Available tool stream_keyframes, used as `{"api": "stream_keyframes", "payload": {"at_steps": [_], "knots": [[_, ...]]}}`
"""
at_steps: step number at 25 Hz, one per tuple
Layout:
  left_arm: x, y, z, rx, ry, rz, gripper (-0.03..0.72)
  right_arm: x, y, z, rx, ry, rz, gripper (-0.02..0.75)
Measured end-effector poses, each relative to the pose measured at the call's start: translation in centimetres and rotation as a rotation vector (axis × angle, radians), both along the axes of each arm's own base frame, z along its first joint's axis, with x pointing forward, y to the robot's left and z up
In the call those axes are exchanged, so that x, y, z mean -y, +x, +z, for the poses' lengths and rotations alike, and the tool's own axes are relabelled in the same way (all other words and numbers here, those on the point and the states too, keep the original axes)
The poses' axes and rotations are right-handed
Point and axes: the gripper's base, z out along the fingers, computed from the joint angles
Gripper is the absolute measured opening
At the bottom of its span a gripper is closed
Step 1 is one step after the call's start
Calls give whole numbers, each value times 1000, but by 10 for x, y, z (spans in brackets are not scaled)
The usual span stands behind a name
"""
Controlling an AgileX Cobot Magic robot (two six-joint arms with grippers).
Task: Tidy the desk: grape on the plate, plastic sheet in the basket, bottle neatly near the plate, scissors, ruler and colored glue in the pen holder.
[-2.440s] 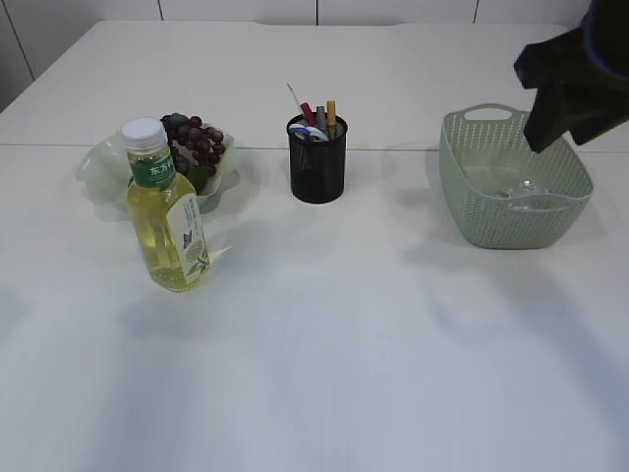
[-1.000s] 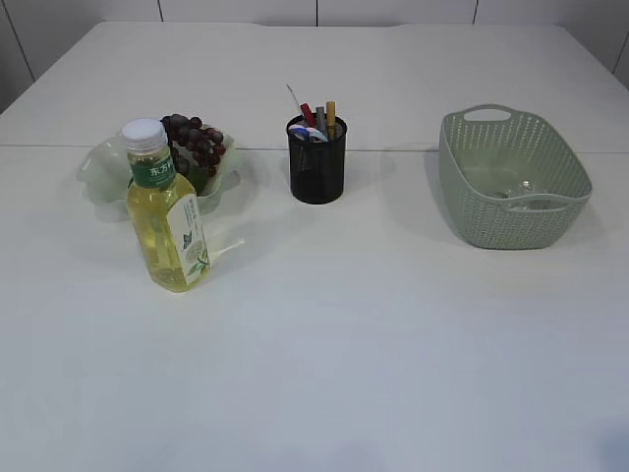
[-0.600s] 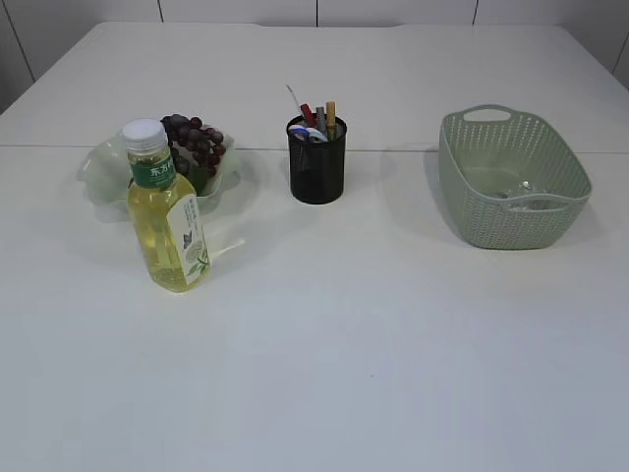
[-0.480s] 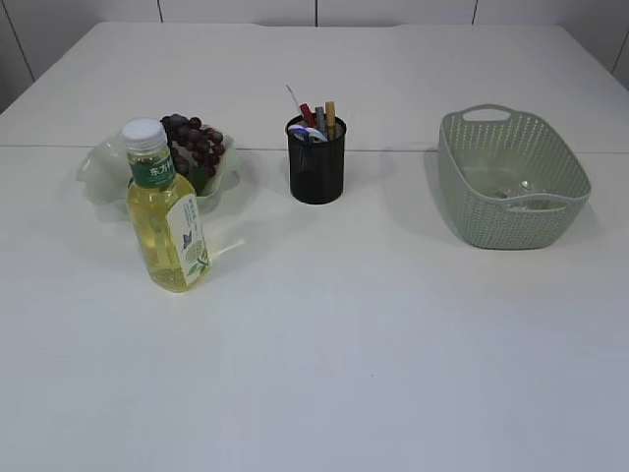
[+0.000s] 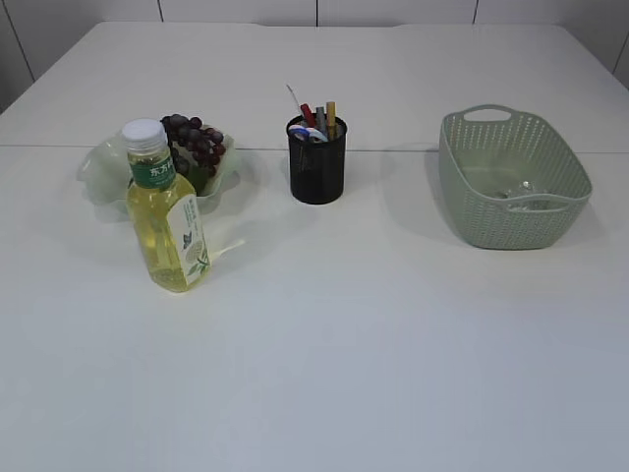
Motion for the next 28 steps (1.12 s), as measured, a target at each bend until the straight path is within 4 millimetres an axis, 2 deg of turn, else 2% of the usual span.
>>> {"api": "stream_keyframes", "payload": {"at_steps": [17, 28], "knots": [[0, 1, -2, 0, 0, 2, 433, 0, 5, -3, 17, -8, -16, 419], [0, 1, -2, 0, 0, -32, 430, -1, 4, -3, 16, -8, -167, 418]]}}
